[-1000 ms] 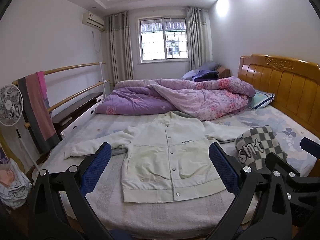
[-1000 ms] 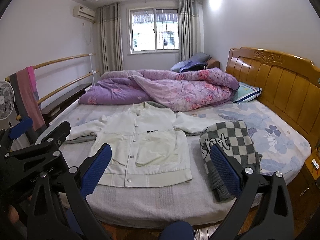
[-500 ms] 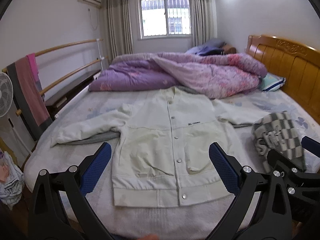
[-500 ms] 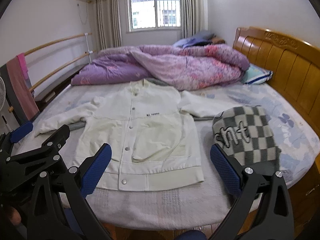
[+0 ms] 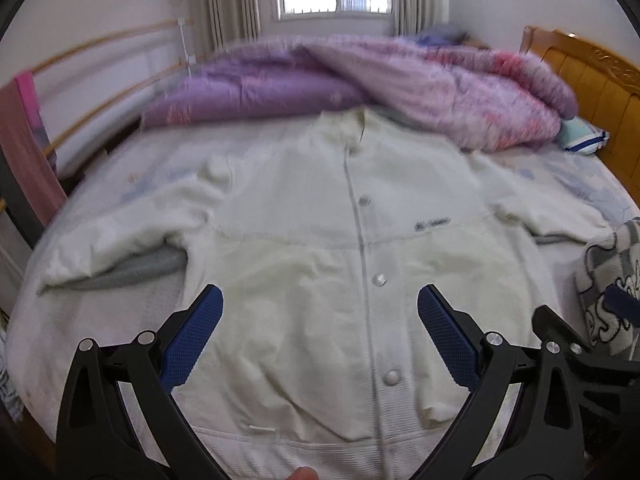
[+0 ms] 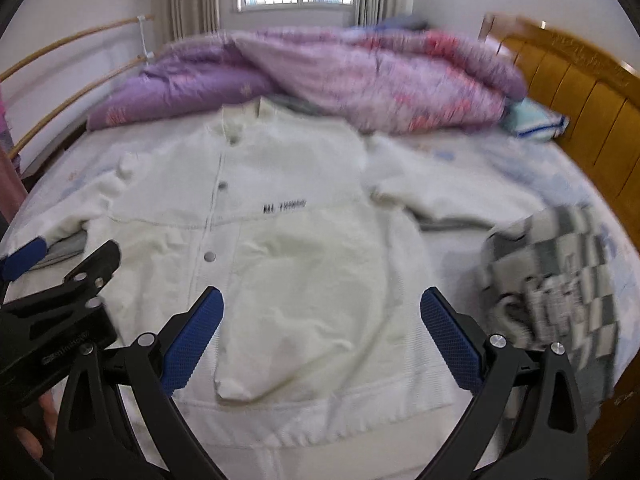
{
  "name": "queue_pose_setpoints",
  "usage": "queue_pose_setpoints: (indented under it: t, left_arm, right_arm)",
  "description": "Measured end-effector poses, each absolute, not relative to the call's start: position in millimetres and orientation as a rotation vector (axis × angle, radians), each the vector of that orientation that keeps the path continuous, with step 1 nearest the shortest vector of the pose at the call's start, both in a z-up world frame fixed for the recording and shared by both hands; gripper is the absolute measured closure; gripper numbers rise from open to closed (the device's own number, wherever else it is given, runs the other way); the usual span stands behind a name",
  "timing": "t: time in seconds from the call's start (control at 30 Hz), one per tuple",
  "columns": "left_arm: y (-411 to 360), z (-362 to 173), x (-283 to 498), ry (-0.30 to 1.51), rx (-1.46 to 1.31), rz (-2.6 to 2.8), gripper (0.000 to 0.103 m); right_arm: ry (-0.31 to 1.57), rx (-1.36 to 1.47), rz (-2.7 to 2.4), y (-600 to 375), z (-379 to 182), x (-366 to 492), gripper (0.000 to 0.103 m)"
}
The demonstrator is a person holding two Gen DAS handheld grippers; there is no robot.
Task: Fold large clothes
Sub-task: 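Move both tools down toward the white jacket's sleeves, then grasp one sleeve cuff with the left gripper and lift it toward the jacket body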
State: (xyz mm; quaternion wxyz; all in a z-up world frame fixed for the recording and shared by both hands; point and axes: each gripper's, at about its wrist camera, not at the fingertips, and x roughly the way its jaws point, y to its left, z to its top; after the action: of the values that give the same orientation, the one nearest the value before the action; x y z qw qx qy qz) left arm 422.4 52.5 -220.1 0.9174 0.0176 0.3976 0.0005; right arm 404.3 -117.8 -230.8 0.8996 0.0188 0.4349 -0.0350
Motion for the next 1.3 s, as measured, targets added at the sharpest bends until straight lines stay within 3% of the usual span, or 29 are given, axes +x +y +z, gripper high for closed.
queue_pose_setpoints:
  t: [0.4, 0.6, 0.67, 0.77, 0.83, 0.9, 1.13, 1.17, 1.2, 1.3]
  left_arm:
    - [208, -204, 470, 1.054, -0.149, 0.068, 0.005]
    - [344, -192, 483, 1.079, -0.315, 0.2, 0.005]
    - [399, -200, 482, 1.07, -0.415, 0.269, 0.005]
    - [473, -220, 474, 1.085, -0.503, 0.427, 0.005]
    - [509, -233, 468, 1.069, -0.55, 0.494, 0.005]
    - [542, -253, 462, 1.093, -0.616, 0.56, 0.006]
    - [603, -286, 443, 0.997, -0.935, 0.674, 0.008]
    - [609, -290, 441, 0.976, -0.983, 0.679, 0.021]
    - [614, -294, 441, 0.968, -1.024, 0.688, 0.026]
    - [623, -305, 443, 0.97, -1.089, 0.695, 0.027]
  right_arm:
    - [1.09, 0.018, 0.074, 20, -192, 484, 0.008]
    - [1.114, 0.012, 0.14, 88, -180, 522, 0.009]
    - [1.116, 0.011, 0.15, 102, -183, 533, 0.019]
    - [1.172, 0.014, 0.171, 117, -202, 553, 0.044]
    - [1.215, 0.024, 0.197, 124, -214, 564, 0.079]
    - [1.251, 0.065, 0.223, 122, -230, 576, 0.091]
    - [1.306, 0.048, 0.253, 125, -269, 610, 0.093]
    - [1.311, 0.048, 0.26, 125, -272, 614, 0.093]
    - [1.32, 0.041, 0.271, 128, -275, 620, 0.092]
    - [1.317, 0.037, 0.28, 132, -279, 636, 0.092]
